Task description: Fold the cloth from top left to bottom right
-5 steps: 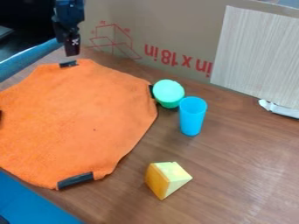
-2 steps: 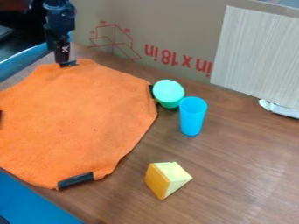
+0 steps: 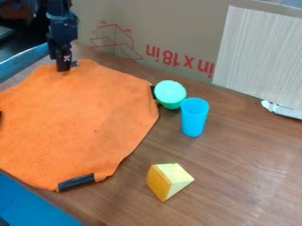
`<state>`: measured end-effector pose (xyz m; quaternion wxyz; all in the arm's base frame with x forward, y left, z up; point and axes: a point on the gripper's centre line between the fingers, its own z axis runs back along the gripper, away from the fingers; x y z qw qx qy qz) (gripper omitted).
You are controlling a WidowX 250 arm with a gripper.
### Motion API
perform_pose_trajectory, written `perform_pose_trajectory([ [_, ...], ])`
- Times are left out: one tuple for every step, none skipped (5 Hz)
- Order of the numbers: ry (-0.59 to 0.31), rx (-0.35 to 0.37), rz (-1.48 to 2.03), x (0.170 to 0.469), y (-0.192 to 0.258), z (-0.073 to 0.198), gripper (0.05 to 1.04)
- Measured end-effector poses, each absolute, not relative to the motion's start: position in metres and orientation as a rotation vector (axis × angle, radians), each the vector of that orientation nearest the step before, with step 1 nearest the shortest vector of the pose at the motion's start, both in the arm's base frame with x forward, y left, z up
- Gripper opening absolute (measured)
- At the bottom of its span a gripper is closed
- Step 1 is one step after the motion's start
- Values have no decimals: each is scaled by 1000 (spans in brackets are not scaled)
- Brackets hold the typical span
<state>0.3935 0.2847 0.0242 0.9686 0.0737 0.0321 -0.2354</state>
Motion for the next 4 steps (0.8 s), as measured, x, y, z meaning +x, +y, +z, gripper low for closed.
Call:
perform_pose_trajectory([
  [63, 150, -490, 395, 281, 19, 977],
  [63, 156, -505, 396, 280, 19, 908],
  [50, 166, -511, 399, 282, 18, 633],
  [25, 144, -511, 400, 281, 22, 344],
])
